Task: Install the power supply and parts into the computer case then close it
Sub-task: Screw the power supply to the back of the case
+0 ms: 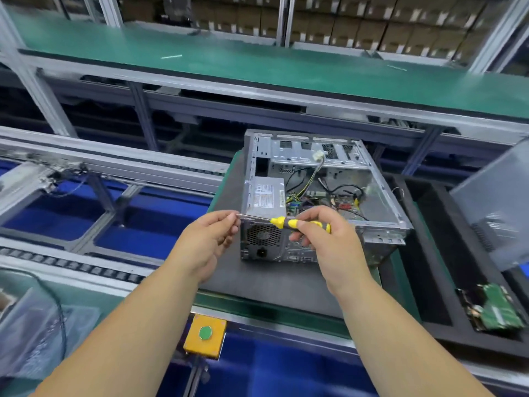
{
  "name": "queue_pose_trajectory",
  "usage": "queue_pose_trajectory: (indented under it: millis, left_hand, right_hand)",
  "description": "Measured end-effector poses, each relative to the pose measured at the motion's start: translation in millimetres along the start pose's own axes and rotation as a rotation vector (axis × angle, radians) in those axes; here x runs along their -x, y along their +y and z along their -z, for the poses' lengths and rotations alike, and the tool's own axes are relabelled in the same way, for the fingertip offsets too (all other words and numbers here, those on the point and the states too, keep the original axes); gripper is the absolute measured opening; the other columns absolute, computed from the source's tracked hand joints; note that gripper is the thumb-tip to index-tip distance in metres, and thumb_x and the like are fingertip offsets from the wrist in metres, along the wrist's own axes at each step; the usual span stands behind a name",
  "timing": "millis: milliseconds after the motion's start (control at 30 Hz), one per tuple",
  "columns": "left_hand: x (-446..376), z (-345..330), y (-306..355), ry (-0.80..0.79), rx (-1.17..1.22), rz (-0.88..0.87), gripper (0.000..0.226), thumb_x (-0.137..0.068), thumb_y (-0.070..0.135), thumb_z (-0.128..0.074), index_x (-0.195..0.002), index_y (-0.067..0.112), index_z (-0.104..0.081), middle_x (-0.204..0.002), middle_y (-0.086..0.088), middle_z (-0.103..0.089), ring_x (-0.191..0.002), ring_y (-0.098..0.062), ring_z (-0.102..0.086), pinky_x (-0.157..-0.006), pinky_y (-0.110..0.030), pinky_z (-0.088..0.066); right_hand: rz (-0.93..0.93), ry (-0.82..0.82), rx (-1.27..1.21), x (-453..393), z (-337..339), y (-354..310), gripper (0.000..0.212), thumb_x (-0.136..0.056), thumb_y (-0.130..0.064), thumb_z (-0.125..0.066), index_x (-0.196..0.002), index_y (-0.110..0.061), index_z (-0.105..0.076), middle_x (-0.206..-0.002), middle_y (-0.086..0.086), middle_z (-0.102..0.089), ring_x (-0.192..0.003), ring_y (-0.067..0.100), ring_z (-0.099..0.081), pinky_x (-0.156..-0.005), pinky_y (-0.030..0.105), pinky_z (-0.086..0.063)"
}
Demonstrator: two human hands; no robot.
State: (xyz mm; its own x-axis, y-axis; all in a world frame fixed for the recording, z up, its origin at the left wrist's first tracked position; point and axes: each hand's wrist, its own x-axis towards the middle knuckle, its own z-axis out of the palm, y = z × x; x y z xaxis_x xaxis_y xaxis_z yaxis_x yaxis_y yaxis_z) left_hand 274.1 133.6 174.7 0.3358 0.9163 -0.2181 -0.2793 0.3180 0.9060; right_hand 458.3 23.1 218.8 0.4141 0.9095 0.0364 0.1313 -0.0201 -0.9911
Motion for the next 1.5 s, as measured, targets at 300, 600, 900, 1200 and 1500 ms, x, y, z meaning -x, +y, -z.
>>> queue_pose_trajectory:
  millis: [300,600,900,1200,1500]
  left_hand:
    - [-0.8,31.8,-4.0,-0.059,-0.058,0.071,0.009,-0.093,0.01,-0.061,-0.094,0.011,-0.07,-0.076,0.004,-0.07,-0.067,-0.003,-0.063,-0.059,-0.013,-0.051]
    - [-14.2,34.7,-10.9,-0.083,0.197,0.381,0.021,-0.07,0.013,-0.076,-0.089,0.008,-0.07,-0.069,0.0,-0.064,-0.055,-0.004,-0.057,-0.049,-0.016,-0.048]
    - [-28.9,9.3,-24.0,-0.036,0.242,0.523,0.009,-0.081,0.017,-0.074,-0.075,0.011,-0.074,-0.06,0.003,-0.06,-0.045,-0.003,-0.053,-0.041,-0.015,-0.042]
    - [-32.7,-9.7,-32.7,-0.087,0.208,0.524,0.023,-0.094,0.021,-0.06,-0.079,0.014,-0.076,-0.063,0.006,-0.061,-0.053,0.0,-0.051,-0.05,-0.012,-0.042]
    - [-40.1,-7.0,-34.1,-0.063,0.188,0.519,0.019,-0.095,0.017,-0.057,-0.087,0.013,-0.074,-0.059,0.006,-0.063,-0.048,0.0,-0.055,-0.054,-0.013,-0.042]
  right_hand:
    - [-0.056,0.048,0.045,20.8,-30.5,8.6,0.01,-0.076,-0.036,-0.064,-0.084,-0.03,-0.066,-0.075,0.002,-0.074,-0.076,0.019,-0.063,-0.074,0.039,-0.048]
    - [-0.192,-0.006,0.126,42.1,-42.2,27.5,0.012,-0.087,-0.022,-0.072,-0.089,-0.016,-0.061,-0.075,-0.001,-0.075,-0.058,-0.003,-0.057,-0.061,0.014,-0.044]
    - [-0.333,0.0,0.223,49.7,-63.9,41.4,0.007,-0.098,-0.032,-0.051,-0.101,-0.033,-0.057,-0.076,-0.008,-0.074,-0.051,0.0,-0.055,-0.059,0.025,-0.043]
    - [-0.431,-0.022,0.064,55.1,-92.1,39.0,0.006,-0.1,-0.031,-0.051,-0.096,-0.035,-0.054,-0.07,-0.002,-0.073,-0.055,0.008,-0.065,-0.051,0.023,-0.052]
    - [-0.434,-0.007,0.059,46.4,-94.8,40.5,0.008,-0.1,-0.028,-0.051,-0.105,-0.025,-0.058,-0.068,0.0,-0.072,-0.056,0.011,-0.064,-0.052,0.025,-0.052]
